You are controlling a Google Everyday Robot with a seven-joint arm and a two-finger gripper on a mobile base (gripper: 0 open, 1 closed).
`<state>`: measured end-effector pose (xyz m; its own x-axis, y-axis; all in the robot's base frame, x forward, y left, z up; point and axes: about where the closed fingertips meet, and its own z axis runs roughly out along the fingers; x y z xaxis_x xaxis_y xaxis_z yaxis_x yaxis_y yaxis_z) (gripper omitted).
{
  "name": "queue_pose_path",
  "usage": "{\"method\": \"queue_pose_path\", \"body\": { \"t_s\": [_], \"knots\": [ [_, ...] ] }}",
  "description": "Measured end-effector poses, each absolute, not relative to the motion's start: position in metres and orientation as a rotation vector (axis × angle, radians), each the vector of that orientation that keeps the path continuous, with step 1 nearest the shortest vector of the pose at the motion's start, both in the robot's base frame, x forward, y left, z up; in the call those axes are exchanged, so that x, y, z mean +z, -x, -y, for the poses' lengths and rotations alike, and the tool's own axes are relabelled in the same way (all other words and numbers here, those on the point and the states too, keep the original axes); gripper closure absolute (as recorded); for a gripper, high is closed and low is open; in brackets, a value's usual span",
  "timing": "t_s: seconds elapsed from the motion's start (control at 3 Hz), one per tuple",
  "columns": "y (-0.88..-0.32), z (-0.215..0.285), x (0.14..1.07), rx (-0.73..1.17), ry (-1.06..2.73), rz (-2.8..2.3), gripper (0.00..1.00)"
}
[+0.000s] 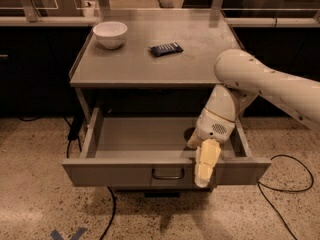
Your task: Open top drawer
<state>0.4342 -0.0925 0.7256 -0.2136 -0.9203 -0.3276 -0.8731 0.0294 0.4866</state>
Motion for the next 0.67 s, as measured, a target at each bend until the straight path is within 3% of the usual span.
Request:
{"method": "queue_pose_path", "body": {
  "t_s": [0.67],
  "knots": [
    [-0.406,0.09,0.705,-0.983,-1.854,2.14,0.0]
  ]
}}
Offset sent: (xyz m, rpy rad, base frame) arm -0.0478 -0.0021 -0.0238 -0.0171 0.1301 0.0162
